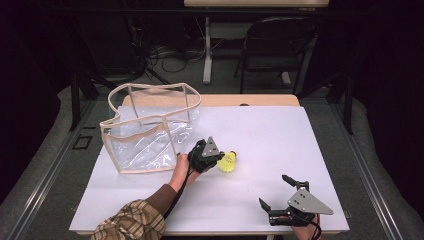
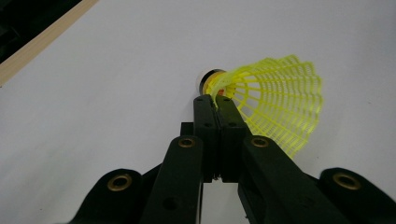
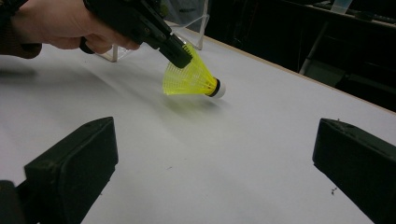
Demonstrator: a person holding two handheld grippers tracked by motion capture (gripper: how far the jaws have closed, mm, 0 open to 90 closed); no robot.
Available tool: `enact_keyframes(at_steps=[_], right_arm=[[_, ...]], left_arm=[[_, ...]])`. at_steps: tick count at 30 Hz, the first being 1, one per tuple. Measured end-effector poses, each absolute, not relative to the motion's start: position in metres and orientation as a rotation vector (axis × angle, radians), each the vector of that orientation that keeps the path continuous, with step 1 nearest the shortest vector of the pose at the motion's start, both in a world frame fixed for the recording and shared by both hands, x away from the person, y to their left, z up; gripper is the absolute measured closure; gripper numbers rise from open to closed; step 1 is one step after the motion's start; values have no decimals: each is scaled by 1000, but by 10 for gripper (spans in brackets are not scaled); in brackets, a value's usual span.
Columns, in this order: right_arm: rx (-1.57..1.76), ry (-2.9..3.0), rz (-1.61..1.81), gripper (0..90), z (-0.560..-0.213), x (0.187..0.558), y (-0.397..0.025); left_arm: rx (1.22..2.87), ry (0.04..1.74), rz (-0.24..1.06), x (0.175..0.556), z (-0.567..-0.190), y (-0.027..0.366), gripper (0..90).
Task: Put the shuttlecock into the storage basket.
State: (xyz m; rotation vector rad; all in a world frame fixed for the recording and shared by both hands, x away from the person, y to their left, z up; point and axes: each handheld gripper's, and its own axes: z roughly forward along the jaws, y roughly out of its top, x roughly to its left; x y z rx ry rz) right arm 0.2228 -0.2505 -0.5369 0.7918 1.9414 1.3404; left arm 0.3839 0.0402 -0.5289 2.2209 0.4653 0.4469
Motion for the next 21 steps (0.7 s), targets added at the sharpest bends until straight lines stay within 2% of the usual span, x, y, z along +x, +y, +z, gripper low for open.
enact_keyframes(at_steps=[21], right_arm=[[791,1940,1334,0,-537,223,-251]], left_arm=[[2200,441,441,383,-509,40,892]])
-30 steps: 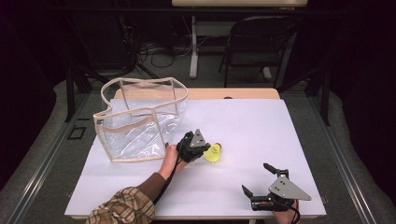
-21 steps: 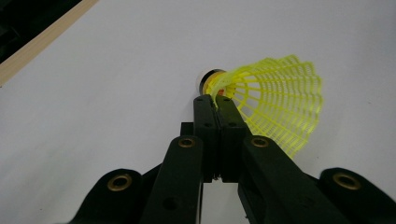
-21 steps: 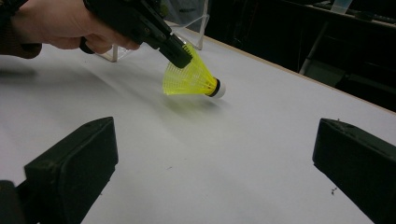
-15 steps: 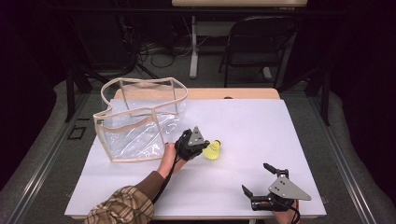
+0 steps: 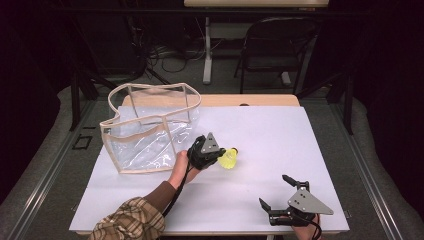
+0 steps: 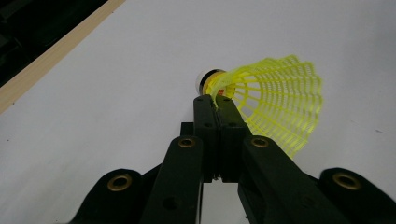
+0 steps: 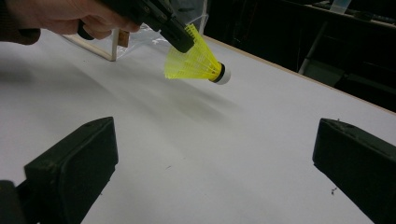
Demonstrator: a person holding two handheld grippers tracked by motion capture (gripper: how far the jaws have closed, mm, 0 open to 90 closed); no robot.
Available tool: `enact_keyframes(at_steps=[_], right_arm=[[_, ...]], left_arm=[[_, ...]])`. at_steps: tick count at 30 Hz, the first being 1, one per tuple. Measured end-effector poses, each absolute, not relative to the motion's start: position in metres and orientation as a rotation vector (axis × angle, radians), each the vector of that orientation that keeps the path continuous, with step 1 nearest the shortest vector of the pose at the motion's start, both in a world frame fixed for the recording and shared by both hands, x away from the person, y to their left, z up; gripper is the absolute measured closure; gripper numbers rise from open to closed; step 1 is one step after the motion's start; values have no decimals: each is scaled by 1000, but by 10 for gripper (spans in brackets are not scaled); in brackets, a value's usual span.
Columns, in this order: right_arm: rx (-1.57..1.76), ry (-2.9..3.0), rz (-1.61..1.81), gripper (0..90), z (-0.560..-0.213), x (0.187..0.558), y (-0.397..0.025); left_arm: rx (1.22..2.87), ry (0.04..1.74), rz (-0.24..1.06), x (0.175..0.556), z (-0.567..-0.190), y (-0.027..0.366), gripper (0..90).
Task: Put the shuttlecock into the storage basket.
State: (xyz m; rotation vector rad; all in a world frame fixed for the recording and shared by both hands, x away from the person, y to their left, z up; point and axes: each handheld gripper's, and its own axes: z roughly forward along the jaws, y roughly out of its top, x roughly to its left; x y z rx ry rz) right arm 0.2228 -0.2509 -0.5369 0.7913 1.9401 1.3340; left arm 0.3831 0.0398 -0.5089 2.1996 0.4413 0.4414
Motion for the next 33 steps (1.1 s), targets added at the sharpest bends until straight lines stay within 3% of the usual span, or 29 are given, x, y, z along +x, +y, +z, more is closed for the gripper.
enact_keyframes(at_steps=[33], right_arm=[[791,1946,1330,0,-537,222,-251]], left_arm=[[2158,392,442,383,-469,36,894]])
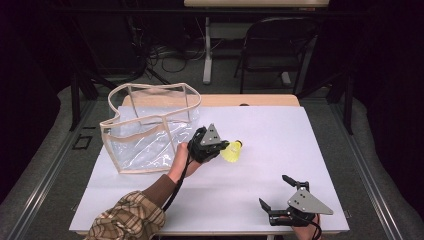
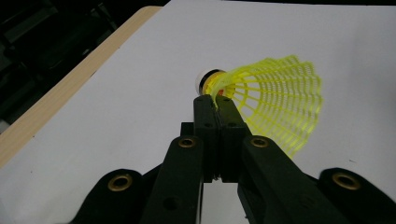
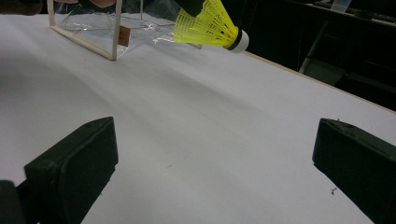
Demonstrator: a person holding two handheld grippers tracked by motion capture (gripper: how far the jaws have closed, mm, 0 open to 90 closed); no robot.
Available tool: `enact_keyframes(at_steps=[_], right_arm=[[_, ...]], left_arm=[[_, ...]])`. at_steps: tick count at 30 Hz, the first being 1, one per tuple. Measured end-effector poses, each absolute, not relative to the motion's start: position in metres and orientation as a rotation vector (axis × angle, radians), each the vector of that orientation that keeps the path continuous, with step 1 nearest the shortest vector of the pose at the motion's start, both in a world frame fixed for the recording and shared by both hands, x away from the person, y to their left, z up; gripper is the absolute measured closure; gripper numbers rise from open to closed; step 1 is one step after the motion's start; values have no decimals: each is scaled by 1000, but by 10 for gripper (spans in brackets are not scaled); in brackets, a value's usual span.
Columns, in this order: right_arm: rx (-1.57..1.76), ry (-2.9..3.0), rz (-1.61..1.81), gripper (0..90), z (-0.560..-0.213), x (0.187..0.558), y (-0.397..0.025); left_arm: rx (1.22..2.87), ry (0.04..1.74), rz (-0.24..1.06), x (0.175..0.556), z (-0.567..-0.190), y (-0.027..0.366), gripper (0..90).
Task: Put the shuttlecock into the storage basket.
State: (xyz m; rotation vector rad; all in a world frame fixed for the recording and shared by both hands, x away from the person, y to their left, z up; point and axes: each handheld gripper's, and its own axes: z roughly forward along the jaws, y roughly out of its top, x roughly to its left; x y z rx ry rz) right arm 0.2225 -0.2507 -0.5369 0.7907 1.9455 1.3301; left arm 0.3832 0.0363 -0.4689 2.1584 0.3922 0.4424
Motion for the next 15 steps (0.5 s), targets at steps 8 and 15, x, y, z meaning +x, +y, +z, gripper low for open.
enact_keyframes(at_steps=[8,15], right_arm=[[789,1944,1332,0,-538,222,-250],[803,1945,1335,0,-537,222,-251]], left_arm=[[2149,378,458,385,-453,35,894],[2147,374,467,388,-442,35,894]])
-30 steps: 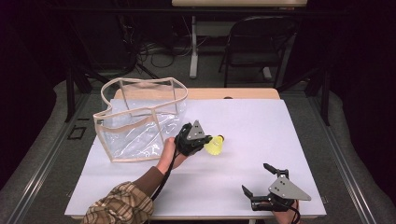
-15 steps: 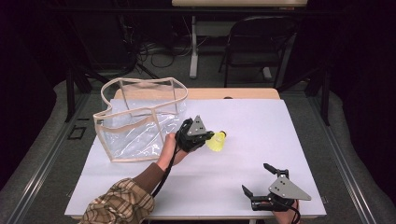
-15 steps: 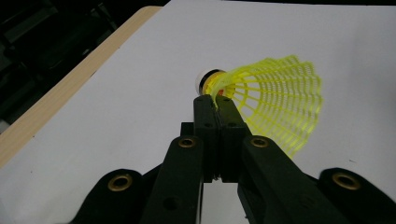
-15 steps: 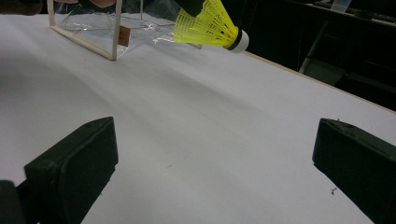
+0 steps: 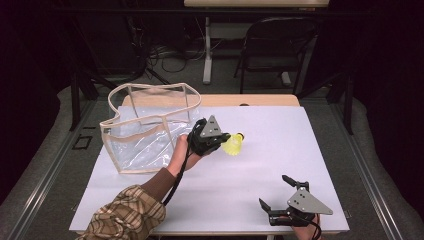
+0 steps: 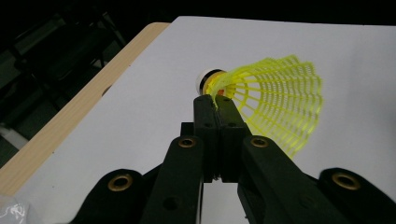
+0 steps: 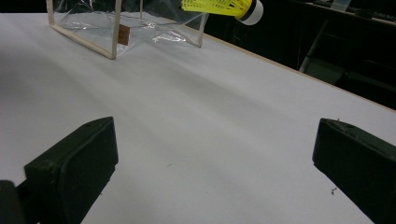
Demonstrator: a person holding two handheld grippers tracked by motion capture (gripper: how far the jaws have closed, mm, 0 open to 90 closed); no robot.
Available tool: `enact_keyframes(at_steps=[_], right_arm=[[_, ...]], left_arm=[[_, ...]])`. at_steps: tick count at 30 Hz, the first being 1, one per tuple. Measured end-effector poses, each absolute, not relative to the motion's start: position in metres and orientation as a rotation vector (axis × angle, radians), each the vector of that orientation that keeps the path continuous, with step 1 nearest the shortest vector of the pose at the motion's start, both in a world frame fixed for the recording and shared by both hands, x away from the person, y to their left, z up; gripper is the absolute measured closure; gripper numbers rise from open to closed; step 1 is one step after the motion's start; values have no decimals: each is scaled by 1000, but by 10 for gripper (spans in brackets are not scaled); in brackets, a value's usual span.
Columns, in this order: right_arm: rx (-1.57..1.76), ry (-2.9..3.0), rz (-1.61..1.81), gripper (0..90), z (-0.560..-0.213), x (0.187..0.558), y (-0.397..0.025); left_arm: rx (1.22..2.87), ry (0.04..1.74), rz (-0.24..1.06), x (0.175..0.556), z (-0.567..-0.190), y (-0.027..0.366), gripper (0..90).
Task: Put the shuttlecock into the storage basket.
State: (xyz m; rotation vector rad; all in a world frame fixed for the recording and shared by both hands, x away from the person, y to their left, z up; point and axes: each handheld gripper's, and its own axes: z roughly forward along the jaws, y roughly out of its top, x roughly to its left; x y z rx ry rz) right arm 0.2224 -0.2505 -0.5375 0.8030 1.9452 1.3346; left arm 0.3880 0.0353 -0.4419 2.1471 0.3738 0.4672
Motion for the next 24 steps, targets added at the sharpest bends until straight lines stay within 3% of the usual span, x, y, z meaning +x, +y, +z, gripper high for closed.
enact_keyframes(at_steps=[24], right_arm=[[794,1950,1333,0,-538,222,-250]], left_arm=[[2127,376,468,397,-410,37,896]])
